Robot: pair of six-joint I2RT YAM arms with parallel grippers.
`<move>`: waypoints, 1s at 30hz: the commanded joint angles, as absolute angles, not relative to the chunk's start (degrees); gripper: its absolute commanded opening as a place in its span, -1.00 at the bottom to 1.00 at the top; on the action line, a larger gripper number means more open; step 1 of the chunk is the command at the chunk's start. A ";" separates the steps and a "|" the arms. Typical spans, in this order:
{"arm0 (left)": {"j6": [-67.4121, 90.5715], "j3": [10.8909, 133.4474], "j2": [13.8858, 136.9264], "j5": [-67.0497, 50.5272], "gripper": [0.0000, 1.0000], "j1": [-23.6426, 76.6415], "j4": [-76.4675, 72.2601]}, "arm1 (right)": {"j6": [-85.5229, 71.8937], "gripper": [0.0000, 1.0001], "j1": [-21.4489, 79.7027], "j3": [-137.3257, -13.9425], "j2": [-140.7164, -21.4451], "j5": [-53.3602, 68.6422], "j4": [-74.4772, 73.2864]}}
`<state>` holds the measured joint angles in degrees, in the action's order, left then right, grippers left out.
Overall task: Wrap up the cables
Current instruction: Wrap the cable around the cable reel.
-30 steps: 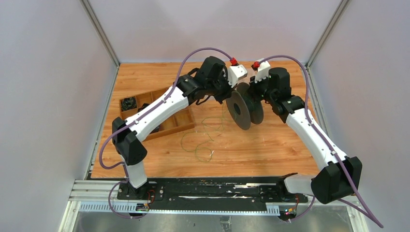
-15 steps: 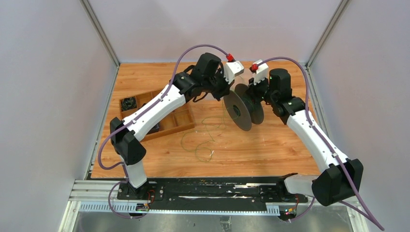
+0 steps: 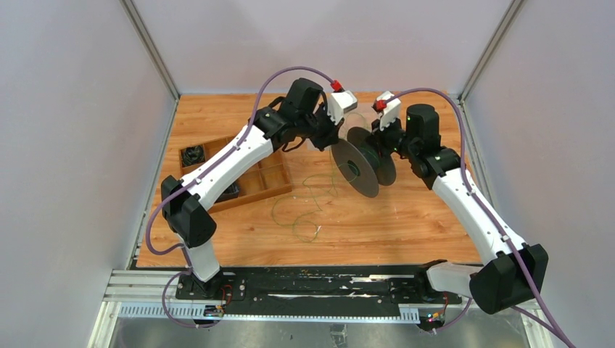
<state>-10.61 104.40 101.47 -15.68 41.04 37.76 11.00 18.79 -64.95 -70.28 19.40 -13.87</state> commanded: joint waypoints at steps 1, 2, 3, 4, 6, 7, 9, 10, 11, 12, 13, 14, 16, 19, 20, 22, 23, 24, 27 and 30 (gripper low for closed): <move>-11.34 102.83 98.64 -12.70 -0.99 37.21 37.82 | 13.92 -0.99 17.94 -65.04 -67.61 22.62 -16.56; -11.42 102.54 98.64 -12.77 -0.99 36.82 37.94 | 13.81 -0.99 17.87 -65.06 -67.47 23.38 -16.70; -11.53 102.18 98.63 -12.89 -0.99 36.44 37.92 | 13.60 -0.99 17.70 -65.24 -67.34 24.19 -16.91; -11.59 101.71 98.62 -13.05 -0.99 36.02 37.90 | 13.28 -0.99 17.60 -65.38 -67.29 24.82 -17.10; -11.46 100.81 98.53 -13.68 -0.96 35.28 37.75 | 12.68 -0.99 17.35 -65.93 -67.32 25.73 -17.47; -11.49 100.43 98.43 -13.93 -0.95 34.96 37.67 | 12.42 -0.99 17.25 -66.26 -67.43 25.95 -17.61; -11.50 99.36 98.10 -14.15 -0.90 34.44 37.21 | 12.23 -0.99 16.99 -66.87 -67.58 26.14 -17.98; -11.58 98.85 97.68 -14.28 -0.87 34.26 36.76 | 12.23 -0.99 16.97 -67.27 -67.65 26.14 -18.16; -11.74 98.19 97.32 -14.39 -0.85 34.12 36.31 | 12.22 -0.99 16.96 -67.60 -67.79 26.06 -18.27; -11.84 97.52 97.01 -14.50 -0.82 34.04 35.76 | 12.15 -0.99 16.97 -67.88 -67.92 26.10 -18.40; -11.94 96.87 96.55 -14.40 -0.80 34.06 35.24 | 12.03 -0.99 16.92 -68.14 -67.98 26.17 -18.41; -11.94 96.17 96.27 -14.42 -0.77 34.02 34.63 | 11.90 -0.99 16.96 -68.28 -68.10 26.25 -18.45; -11.94 95.23 95.85 -14.54 -0.72 34.08 34.02 | 11.63 -0.99 16.90 -68.78 -68.35 26.34 -18.56; -12.08 94.26 95.62 -14.75 -0.68 33.94 33.77 | 11.44 -0.99 16.85 -69.37 -68.60 26.16 -18.89; -11.98 93.84 95.47 -14.88 -0.67 33.93 33.52 | 11.31 -0.99 16.82 -69.66 -68.65 26.04 -18.94; -11.89 92.45 95.12 -15.38 -0.68 33.93 32.61 | 10.93 -0.99 16.63 -70.20 -68.75 25.97 -18.97; -11.60 91.73 94.89 -15.67 -0.68 33.93 32.08 | 10.72 -0.99 16.57 -70.50 -68.81 25.68 -19.03; -11.37 90.89 94.73 -15.91 -0.67 33.93 31.63 | 10.40 -0.99 16.53 -70.85 -69.00 25.47 -19.12; -10.91 89.40 94.35 -16.55 -0.65 33.93 30.85 | 10.03 -0.99 16.31 -71.90 -69.27 24.89 -19.43; -10.47 87.93 93.97 -17.43 -0.48 33.97 30.00 | 9.65 -0.99 16.26 -72.86 -69.55 25.09 -19.74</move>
<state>-10.98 89.80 95.83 -16.47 34.30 32.40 11.35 17.19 -69.32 -70.06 25.19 -20.14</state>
